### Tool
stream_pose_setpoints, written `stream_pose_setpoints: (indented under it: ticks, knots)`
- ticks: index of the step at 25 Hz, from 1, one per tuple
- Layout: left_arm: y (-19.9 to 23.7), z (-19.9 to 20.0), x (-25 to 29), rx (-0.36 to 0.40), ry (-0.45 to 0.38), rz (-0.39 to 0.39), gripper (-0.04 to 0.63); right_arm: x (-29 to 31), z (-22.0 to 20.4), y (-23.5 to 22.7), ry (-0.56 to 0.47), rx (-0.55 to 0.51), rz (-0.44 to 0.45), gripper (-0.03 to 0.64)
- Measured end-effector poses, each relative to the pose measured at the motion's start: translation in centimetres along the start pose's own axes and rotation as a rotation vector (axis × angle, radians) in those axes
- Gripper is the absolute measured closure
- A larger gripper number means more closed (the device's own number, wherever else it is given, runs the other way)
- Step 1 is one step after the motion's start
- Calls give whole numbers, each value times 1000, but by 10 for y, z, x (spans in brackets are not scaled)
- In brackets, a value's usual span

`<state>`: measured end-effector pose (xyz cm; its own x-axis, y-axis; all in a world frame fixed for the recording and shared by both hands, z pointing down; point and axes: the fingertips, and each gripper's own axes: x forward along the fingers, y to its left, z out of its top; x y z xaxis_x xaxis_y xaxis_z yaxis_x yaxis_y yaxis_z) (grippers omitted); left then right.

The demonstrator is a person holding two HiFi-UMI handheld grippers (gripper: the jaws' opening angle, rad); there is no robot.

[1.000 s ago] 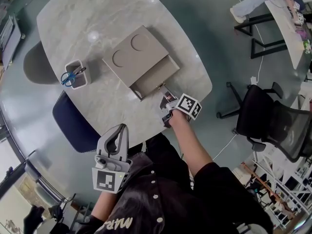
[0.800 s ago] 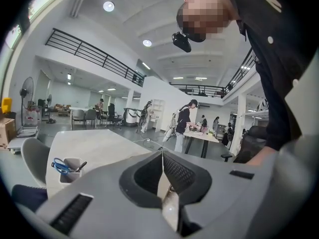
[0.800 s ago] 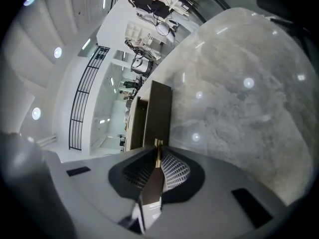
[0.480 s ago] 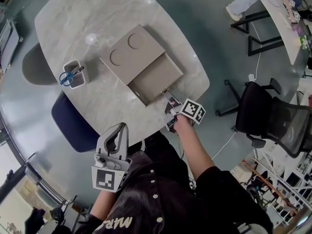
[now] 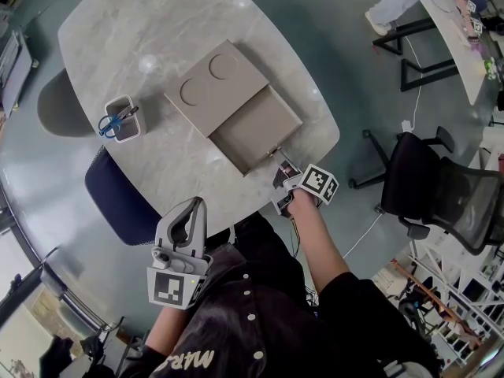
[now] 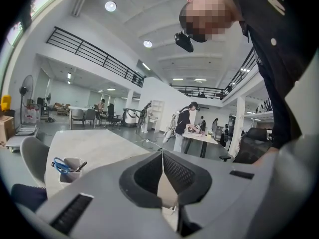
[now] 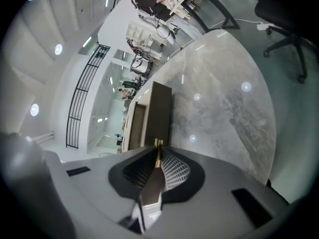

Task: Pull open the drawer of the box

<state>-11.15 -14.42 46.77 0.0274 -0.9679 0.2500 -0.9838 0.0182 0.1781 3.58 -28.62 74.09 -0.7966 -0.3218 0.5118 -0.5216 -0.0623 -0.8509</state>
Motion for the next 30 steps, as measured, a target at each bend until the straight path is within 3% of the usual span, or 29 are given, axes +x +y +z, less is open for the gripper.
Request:
stream_pose_setpoints:
  ticks: [12, 23, 30]
  knots:
    - [-3, -2, -4, 6, 10, -4, 578, -3, 0, -11, -8, 21, -35, 594]
    - [-8, -1, -6, 22, -1, -33, 578, -11, 2, -5, -11, -44, -80, 566]
    - [-10, 13, -16, 42, -36, -52, 578, -32, 10, 28, -59, -110, -20, 612]
